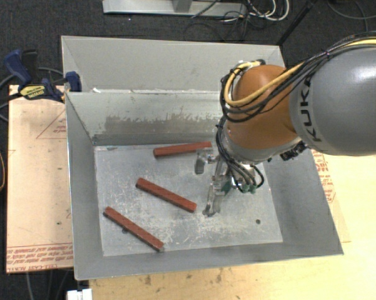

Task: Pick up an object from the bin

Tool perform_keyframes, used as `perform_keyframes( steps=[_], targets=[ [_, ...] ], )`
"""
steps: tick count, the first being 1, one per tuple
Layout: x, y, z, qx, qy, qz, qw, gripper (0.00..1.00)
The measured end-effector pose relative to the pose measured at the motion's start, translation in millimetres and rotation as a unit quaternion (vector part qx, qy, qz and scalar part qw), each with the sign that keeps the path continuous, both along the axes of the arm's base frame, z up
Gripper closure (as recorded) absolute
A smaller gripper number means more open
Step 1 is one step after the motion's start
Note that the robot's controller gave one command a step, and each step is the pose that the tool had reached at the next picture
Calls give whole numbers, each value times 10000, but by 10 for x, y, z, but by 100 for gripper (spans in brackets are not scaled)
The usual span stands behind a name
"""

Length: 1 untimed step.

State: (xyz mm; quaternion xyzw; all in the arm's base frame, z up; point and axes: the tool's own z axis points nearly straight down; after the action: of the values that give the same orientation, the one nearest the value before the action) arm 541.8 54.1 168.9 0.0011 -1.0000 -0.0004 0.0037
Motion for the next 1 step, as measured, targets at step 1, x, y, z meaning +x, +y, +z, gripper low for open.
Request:
perform_keyframes(
  steps=[1],
  targets=[
    [45, 457, -1003, -8, -17, -1736, 9848, 0]
  ],
)
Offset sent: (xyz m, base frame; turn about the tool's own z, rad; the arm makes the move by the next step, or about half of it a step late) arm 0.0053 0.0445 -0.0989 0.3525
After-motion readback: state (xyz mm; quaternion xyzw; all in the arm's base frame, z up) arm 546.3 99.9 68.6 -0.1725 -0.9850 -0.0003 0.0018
